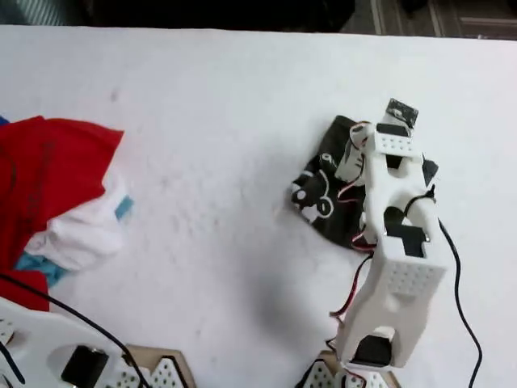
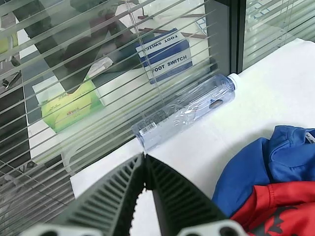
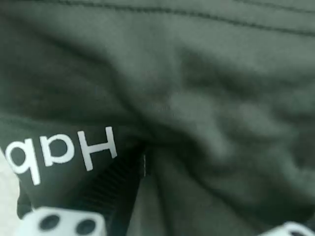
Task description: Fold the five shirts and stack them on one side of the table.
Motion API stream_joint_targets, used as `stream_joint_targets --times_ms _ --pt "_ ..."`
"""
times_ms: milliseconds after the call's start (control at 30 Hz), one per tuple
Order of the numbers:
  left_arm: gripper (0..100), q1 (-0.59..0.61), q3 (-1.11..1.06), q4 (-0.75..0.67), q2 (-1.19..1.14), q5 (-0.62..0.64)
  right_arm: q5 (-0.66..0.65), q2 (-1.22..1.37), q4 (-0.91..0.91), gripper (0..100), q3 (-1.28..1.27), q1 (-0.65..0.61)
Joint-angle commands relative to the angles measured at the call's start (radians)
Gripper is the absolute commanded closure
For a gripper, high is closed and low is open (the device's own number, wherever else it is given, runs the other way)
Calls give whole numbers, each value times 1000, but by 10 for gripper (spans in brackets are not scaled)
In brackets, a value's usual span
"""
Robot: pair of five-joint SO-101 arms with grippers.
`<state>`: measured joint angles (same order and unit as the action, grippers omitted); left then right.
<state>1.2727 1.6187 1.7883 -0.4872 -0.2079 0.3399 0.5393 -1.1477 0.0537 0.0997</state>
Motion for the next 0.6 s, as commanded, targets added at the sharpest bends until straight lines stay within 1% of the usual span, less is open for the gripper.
stream_joint_targets --times_ms 0,33,167,200,233,300,400,467,567 --pt "976 4 -2 0 59 -6 8 27 -2 570 49 -2" --pt "976 4 -2 0 59 -6 6 35 -5 625 52 1" --pt "976 4 -2 0 59 -6 3 42 -7 907 55 12" --pt "976 4 -2 0 59 -6 0 41 -7 961 55 12" --pt "976 4 -2 0 59 -6 -2 36 -5 987 55 15" --pt "976 4 -2 0 59 -6 -40 18 -8 960 55 35" --pt "976 4 -2 0 59 -6 -215 -56 -19 968 57 94" --pt "976 4 -2 0 59 -6 -368 -122 -21 982 55 148" --pt "976 2 -2 0 59 -6 -649 -196 -12 981 57 248"
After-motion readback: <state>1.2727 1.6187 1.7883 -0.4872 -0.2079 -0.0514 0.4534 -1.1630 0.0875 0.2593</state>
